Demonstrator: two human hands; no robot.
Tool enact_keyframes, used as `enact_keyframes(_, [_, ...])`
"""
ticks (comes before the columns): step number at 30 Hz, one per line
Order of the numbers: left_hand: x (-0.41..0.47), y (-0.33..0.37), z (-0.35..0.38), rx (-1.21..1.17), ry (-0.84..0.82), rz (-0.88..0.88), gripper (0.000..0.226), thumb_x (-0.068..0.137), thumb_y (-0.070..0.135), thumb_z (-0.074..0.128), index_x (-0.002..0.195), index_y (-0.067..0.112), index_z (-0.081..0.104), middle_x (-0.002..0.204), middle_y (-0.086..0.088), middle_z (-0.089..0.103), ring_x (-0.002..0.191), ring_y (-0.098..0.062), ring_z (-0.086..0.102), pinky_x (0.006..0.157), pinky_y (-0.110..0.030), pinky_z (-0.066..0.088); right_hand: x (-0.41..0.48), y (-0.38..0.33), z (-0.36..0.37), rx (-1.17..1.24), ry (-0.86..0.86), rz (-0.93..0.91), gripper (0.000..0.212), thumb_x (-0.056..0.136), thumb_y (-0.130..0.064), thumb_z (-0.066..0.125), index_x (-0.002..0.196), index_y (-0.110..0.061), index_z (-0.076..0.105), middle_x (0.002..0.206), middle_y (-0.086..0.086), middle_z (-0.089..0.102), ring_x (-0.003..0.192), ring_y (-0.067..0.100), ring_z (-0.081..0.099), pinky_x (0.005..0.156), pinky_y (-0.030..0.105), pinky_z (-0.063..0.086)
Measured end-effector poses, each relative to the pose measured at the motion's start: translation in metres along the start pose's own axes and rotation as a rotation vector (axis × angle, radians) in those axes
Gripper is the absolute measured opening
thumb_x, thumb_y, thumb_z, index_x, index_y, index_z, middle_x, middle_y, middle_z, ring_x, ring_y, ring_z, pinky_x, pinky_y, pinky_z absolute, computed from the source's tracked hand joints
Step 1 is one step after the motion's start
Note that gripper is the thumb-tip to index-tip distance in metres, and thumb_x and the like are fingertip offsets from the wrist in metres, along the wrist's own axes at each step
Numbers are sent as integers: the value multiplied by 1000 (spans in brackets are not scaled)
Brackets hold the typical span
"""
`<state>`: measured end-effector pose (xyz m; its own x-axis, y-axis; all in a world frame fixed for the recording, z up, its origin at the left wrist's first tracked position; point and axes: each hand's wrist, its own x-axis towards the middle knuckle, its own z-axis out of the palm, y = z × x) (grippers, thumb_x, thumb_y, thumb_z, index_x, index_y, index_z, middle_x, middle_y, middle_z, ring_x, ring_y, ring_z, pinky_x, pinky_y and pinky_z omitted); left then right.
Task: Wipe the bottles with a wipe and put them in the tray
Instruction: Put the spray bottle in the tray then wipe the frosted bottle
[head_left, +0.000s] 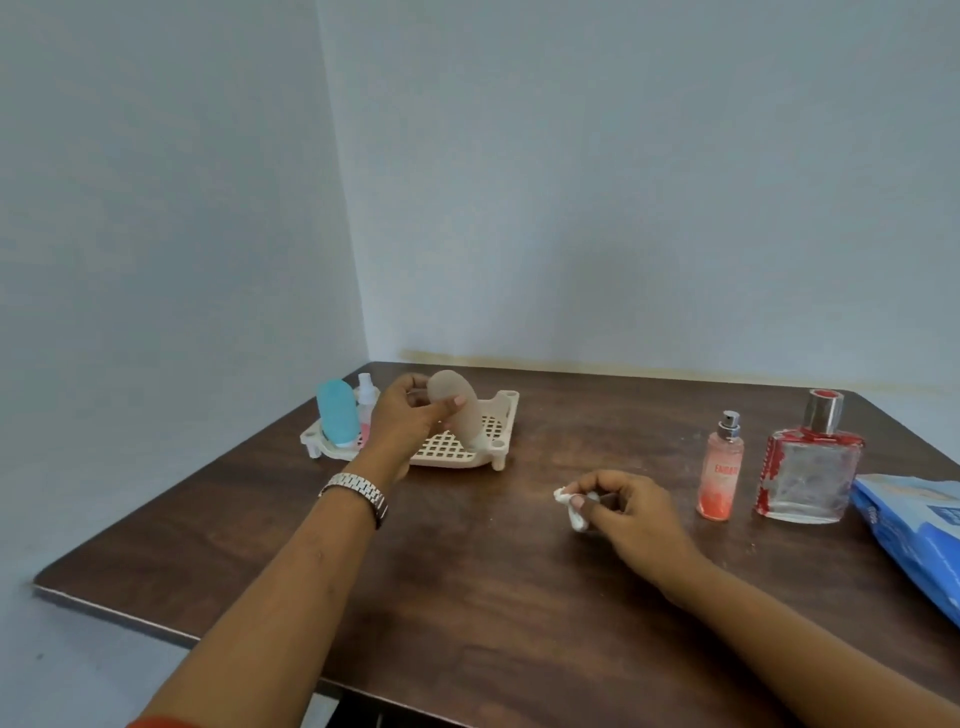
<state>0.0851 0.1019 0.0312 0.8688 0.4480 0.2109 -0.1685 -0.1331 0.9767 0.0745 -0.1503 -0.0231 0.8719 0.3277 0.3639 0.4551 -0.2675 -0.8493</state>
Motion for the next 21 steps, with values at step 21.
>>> enact_keyframes(21, [35, -6, -50, 838, -114, 275, 39, 79, 16, 76, 113, 22, 58, 112, -4, 62, 92, -18, 58, 82, -34, 54, 69, -6, 84, 115, 166, 154, 8, 86, -14, 64, 90, -17, 71, 95, -4, 67, 82, 3, 59, 63, 11, 42])
